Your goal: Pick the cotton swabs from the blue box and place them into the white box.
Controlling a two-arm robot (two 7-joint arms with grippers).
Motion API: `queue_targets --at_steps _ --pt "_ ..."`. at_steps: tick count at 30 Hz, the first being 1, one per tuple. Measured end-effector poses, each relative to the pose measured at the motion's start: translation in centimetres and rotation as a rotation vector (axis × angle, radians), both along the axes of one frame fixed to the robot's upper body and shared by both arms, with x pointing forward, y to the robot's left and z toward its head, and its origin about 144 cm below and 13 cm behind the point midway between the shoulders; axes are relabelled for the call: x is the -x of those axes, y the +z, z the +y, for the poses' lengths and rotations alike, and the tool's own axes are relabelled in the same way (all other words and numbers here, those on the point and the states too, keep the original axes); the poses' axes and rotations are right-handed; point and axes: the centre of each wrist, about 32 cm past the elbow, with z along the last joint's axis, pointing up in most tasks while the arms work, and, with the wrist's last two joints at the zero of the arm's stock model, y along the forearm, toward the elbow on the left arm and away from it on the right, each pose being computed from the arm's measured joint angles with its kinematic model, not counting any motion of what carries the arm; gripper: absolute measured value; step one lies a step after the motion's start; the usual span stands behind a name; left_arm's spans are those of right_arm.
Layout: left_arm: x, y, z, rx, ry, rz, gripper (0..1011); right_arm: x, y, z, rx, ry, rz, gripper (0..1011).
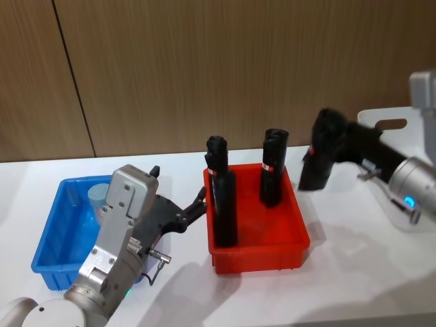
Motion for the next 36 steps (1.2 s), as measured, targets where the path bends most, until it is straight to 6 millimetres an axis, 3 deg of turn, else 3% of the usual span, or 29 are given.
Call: queue_targets --at_steps 8,18,36 --pt "0.0 0.0 0.0 0.0 0.0 0.0 1004 -1.1 2.0 -1.8 0.039 -0.112 -0.059 381" --pt "0.0 0.0 0.0 0.0 0.0 0.0 1004 -3.0 3.1 -4.3 0.091 -0.247 -0.087 381" --pt "0.0 0.0 0.0 0.0 0.0 0.0 1004 -7.1 1.3 -8.2 0.144 -0.409 0.0 381"
